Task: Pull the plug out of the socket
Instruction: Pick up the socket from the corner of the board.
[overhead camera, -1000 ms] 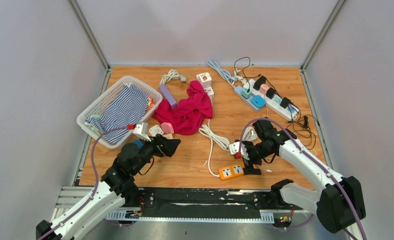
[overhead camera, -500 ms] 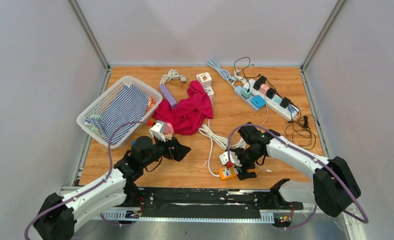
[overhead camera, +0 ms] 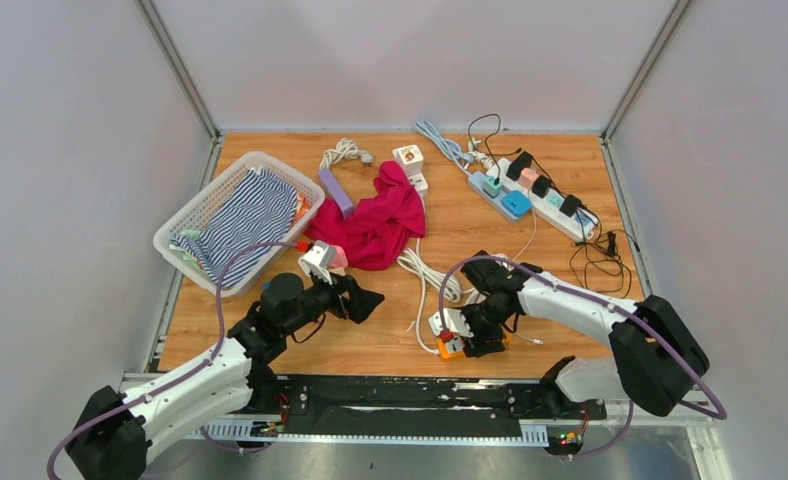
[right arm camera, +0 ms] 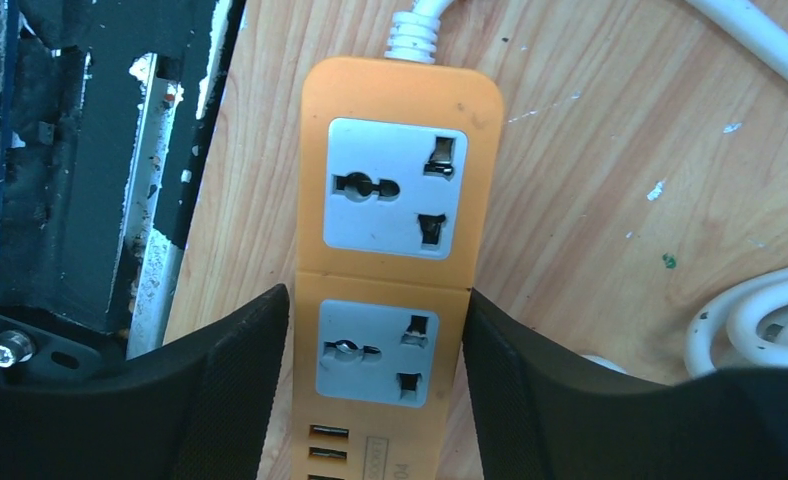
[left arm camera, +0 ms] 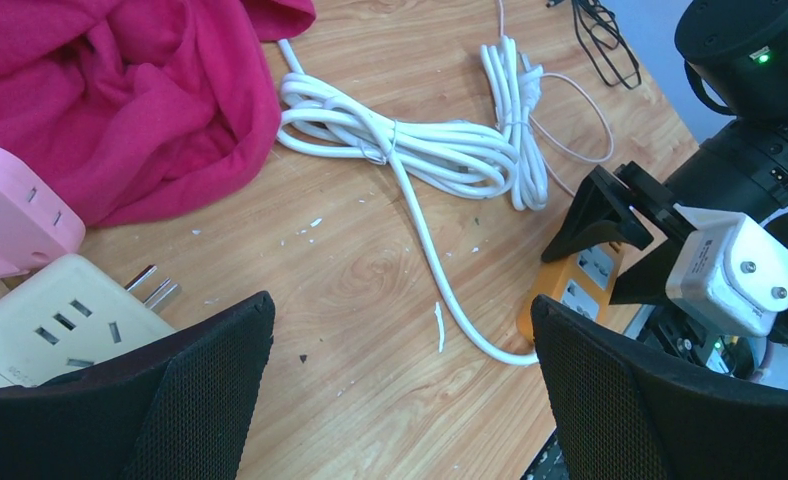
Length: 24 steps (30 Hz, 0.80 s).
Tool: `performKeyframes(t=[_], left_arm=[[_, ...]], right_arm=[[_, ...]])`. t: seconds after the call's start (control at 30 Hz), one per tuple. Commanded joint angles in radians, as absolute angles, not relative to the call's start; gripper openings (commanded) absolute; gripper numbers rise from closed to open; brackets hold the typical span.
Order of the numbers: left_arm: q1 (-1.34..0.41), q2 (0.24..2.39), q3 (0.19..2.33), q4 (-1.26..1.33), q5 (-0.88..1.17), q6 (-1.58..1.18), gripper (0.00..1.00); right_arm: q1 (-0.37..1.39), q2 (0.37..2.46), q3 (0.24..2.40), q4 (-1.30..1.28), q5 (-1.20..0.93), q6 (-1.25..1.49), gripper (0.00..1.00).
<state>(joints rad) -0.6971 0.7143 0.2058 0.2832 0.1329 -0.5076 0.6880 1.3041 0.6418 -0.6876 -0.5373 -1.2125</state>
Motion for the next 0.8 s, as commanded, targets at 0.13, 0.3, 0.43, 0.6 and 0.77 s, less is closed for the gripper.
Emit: performKeyframes(t=[0.13, 0.3, 0.43, 0.6, 0.77], left_arm=[[-0.705, 0.716, 0.2, 0.304, 0.179, -0.515, 1.0], [-0.716, 0.725, 0.199, 0.324, 0.244, -0.531, 1.0], [-0.76, 0.741, 0.213, 0.336, 0.279, -0.531, 1.0], [-0.825, 0.771, 0.234, 0.357, 0.29, -0.497, 1.0], [-0.894, 0.793, 0.238, 0.455, 0.394, -0.467, 1.0]], right_arm=[[0.712, 1.301, 0.644, -0.693, -0.502, -1.16, 0.53], [0.709, 1.298, 0.673, -0.725, -0.501, -1.138, 0.32], [0.707, 1.287, 0.694, -0.763, -0.528, -1.135, 0.17], [0.679, 1.275, 0.759, -0.89, -0.59, -1.178, 0.06], [0.643, 1.236, 0.803, -1.02, -0.671, -1.267, 0.04]])
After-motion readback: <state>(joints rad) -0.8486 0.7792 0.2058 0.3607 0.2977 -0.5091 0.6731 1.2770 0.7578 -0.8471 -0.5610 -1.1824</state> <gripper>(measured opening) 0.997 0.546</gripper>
